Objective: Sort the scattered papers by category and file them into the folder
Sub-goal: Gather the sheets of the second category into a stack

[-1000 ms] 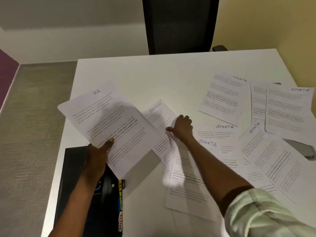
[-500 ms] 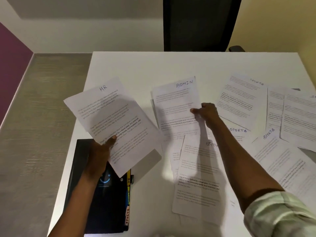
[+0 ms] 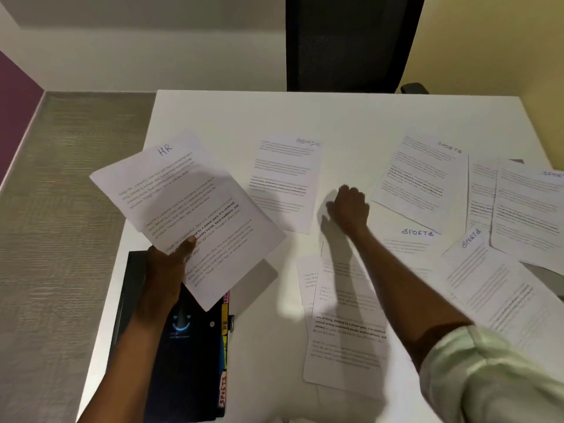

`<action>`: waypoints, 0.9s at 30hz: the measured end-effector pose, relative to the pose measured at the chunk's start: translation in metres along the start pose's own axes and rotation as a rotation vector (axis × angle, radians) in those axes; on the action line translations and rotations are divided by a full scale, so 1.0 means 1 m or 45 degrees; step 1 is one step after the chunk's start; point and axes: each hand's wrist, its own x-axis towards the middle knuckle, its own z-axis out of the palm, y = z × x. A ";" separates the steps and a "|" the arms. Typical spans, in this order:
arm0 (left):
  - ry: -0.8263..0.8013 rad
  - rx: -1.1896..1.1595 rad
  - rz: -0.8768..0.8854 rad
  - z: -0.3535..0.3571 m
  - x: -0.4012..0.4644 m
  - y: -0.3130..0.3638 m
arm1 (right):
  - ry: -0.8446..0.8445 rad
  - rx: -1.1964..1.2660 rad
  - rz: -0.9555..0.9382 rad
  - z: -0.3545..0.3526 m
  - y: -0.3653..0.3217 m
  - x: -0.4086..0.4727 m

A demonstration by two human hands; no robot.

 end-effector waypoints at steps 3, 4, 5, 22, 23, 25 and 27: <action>0.011 -0.023 -0.020 -0.001 -0.001 -0.001 | -0.034 -0.117 -0.099 0.030 0.028 -0.064; 0.017 -0.002 -0.019 -0.001 -0.003 -0.001 | -0.086 -0.140 -0.119 0.038 0.042 -0.080; 0.007 0.015 -0.024 0.000 -0.004 -0.001 | -0.144 -0.137 -0.133 0.043 0.053 -0.094; -0.031 0.064 -0.078 -0.001 -0.007 -0.009 | 0.095 -0.337 -0.659 -0.049 0.020 -0.017; -0.028 0.062 -0.074 -0.002 -0.008 -0.009 | 0.109 -0.302 -0.685 -0.063 0.006 -0.005; -0.023 0.048 -0.068 -0.002 -0.013 -0.007 | 0.198 -0.287 -0.729 -0.076 -0.011 0.013; -0.030 0.035 -0.043 -0.003 -0.020 -0.004 | 0.275 -0.365 -0.716 -0.071 -0.016 0.016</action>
